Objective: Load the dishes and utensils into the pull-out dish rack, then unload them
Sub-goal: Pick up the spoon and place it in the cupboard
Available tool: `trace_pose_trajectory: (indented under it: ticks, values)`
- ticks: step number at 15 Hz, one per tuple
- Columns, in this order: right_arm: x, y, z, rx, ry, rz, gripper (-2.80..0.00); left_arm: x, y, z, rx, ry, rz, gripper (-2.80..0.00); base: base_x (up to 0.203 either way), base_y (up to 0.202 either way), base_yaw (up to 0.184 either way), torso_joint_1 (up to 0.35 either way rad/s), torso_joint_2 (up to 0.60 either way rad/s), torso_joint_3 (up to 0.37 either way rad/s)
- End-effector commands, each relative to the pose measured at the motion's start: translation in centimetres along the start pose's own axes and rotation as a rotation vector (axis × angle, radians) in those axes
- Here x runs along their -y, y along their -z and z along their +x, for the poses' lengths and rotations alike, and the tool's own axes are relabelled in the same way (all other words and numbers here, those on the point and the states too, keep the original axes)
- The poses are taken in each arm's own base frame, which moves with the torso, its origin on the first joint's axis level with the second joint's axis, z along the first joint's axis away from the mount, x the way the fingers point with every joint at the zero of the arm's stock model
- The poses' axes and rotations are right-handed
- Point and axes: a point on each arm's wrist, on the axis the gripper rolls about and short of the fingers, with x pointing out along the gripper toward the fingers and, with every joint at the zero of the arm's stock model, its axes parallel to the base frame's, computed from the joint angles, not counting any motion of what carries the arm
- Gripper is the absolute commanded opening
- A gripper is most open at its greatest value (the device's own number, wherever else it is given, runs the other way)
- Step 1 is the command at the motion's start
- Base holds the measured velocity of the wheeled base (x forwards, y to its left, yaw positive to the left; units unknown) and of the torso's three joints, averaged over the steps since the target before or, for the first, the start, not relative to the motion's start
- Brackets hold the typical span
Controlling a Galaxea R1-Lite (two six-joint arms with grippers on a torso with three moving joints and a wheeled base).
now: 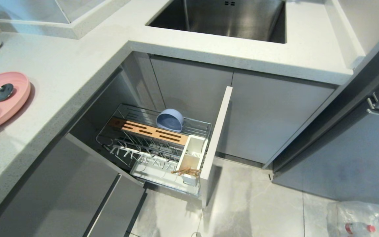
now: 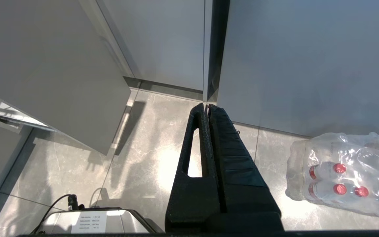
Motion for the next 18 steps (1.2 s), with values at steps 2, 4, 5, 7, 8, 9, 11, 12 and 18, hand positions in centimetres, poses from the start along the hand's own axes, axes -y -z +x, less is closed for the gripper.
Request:
trace_pose_trajectory:
  ticks: [2,4,5,7,8,9,11,12,18]
  values:
    - [0.0,0.0,0.0,-0.001,0.000,0.000,-2.80,0.0,0.3,0.9,-0.008,0.054,-0.003,-2.80,0.000,0.000,0.000,0.000,0.00,0.000]
    - [0.0,0.0,0.0,-0.001,0.000,0.000,-2.80,0.2,0.2,1.2,-0.003,0.076,0.000,-2.80,0.000,0.000,0.000,0.000,0.00,0.000]
    - [0.0,0.0,0.0,-0.001,0.000,0.001,-2.80,0.3,0.1,1.3,-0.005,0.084,0.001,-2.80,0.000,0.000,0.000,0.000,0.00,0.000]
    - [0.0,0.0,0.0,-0.001,0.000,0.000,-2.80,0.5,0.2,1.7,-0.021,0.101,-0.002,-2.80,0.000,0.000,0.000,0.000,0.00,0.000]
    - [0.0,0.0,0.0,-0.001,0.000,0.000,-2.80,0.6,0.2,1.8,-0.024,0.108,-0.001,0.00,0.000,0.000,0.000,0.000,0.00,0.000]
    - [0.0,0.0,0.0,-0.001,0.000,0.000,-2.80,0.7,0.1,1.8,-0.022,0.110,-0.001,0.00,0.000,0.000,0.000,0.000,0.00,0.000]
    - [0.0,0.0,0.0,-0.001,0.000,0.000,-2.80,0.7,0.1,1.8,-0.017,0.113,0.001,0.00,0.000,0.000,0.000,0.000,0.00,0.000]
    - [0.0,0.0,0.0,-0.001,0.000,0.000,-2.80,0.8,0.1,1.7,-0.013,0.121,0.002,0.00,0.000,0.000,0.000,0.000,0.00,0.000]
    - [0.0,0.0,0.0,-0.001,0.000,0.000,-2.80,1.6,0.1,3.6,-0.053,0.194,-0.002,0.00,0.000,0.000,0.000,0.000,0.00,0.000]
